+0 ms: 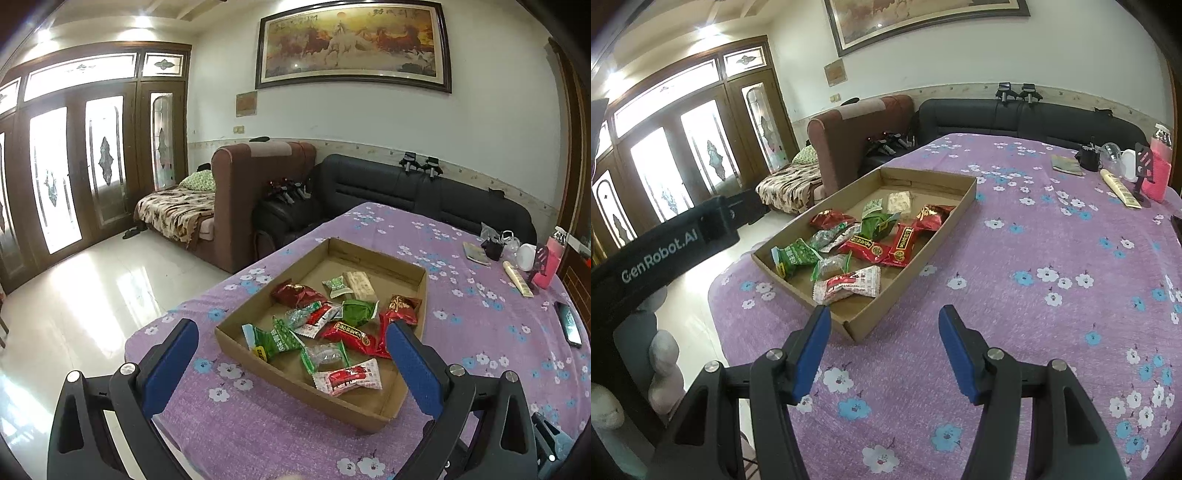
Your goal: Organize snacks
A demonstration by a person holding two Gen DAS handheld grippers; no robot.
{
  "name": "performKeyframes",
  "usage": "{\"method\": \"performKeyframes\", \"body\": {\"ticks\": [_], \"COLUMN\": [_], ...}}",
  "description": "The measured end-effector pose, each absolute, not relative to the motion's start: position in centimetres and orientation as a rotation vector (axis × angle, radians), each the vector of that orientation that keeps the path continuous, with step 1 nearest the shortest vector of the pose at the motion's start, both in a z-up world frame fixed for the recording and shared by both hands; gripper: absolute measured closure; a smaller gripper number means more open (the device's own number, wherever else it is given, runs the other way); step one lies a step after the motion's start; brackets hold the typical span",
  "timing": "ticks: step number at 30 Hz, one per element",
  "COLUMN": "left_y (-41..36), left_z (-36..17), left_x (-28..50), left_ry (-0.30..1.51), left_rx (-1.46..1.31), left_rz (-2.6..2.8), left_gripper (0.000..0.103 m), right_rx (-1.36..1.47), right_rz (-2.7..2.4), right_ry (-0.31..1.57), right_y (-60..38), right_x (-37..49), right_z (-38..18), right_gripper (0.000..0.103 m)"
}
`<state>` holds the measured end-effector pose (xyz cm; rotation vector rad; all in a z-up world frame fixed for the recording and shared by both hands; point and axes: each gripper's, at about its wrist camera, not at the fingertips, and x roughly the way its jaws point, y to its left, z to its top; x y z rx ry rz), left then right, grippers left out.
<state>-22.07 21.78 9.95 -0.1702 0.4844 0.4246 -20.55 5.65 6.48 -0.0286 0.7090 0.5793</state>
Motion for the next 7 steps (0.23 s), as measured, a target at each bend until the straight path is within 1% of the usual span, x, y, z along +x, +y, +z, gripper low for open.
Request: {"method": "performKeyframes", "body": {"ticks": [7], "left_y": [21.3], "left_z": [9.8], "left_x": [-21.4], "left_ry": [0.514], "left_rx": [-0.162], "left_rz": [0.406], "left_gripper": [0.0], "right_rx": [0.014], "right_rz": [0.568], "right_ry": [0.708], "right_y": [4.5], "right_x": [-20.1], "right_z": [6.6], "right_gripper": [0.043]}}
